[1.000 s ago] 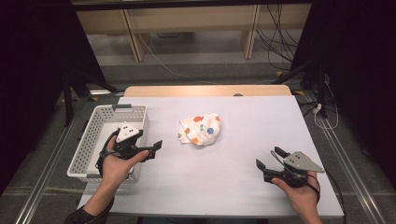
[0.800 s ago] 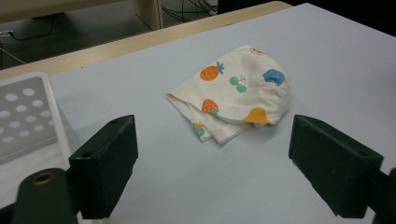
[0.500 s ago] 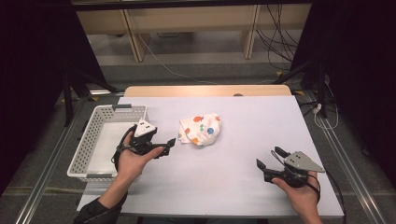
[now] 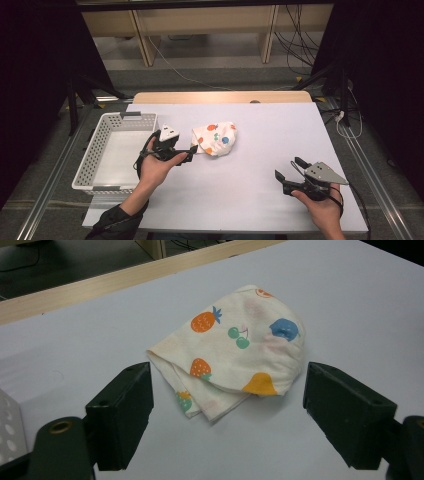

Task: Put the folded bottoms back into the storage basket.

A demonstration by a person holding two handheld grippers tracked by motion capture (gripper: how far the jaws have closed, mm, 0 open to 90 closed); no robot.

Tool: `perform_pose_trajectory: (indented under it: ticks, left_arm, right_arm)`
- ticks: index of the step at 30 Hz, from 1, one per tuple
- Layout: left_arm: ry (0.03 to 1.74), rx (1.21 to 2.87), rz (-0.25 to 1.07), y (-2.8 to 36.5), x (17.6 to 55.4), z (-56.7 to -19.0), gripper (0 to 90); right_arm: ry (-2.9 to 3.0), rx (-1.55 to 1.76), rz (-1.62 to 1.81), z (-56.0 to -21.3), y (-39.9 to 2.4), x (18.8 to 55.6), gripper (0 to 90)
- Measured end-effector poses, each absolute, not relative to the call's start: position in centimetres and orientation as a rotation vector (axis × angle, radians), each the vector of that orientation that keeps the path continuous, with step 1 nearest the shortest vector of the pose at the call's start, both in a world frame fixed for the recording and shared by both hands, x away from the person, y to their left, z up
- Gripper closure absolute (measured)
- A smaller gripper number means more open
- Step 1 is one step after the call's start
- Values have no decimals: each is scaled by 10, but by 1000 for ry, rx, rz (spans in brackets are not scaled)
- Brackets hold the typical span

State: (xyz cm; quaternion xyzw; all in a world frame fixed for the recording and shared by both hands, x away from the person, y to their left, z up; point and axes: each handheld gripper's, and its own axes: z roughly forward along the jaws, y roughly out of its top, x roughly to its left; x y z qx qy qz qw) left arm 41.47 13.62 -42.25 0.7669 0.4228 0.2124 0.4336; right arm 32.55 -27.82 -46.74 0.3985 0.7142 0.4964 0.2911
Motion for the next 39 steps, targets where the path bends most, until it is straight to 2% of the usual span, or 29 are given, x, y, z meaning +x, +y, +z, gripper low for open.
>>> perform_pose_trajectory:
  ticks: [22,39]
  left_arm:
    - [1164,1959,508,101,454,-451,193]
    - [1305,2002,507,95,488,-484,180]
  right_arm:
    - [1909,1059,1315,-467,-279,326,170]
    - [1913,1063,1314,-468,-279,326,170]
